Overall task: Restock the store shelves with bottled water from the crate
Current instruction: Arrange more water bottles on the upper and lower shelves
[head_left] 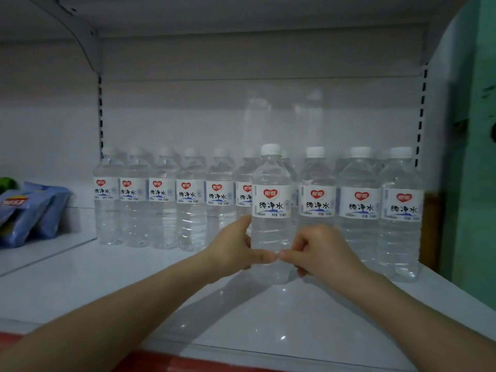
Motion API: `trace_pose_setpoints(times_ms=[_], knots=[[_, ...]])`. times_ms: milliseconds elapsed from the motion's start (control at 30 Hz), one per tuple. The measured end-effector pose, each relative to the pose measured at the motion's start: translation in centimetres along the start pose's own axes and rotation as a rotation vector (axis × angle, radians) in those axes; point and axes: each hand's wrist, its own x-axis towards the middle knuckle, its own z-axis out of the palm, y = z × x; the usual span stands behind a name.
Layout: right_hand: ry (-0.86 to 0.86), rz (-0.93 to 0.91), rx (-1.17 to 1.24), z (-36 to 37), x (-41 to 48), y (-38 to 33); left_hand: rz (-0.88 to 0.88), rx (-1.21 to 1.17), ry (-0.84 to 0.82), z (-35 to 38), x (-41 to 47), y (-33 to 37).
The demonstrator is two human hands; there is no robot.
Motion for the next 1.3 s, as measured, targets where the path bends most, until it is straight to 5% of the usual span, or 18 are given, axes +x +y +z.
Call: trace_pose_setpoints(times_ms=[867,1067,1300], knots=[[0.047,-0.048,-0.229,2.3,1.2,1.8,-0.037,0.018,0.118,2.4,3.1,-1.9],[-0.003,-0.049,-0.144,1.5,1.1,1.7,-0.115,0.175,0.059,1.8,3.0,-1.3],[-0.03,-0.101,0.068,-0.1,-0.1,0.4,-0.047,0.278,0.221,-0.7,-1.6,2.2]])
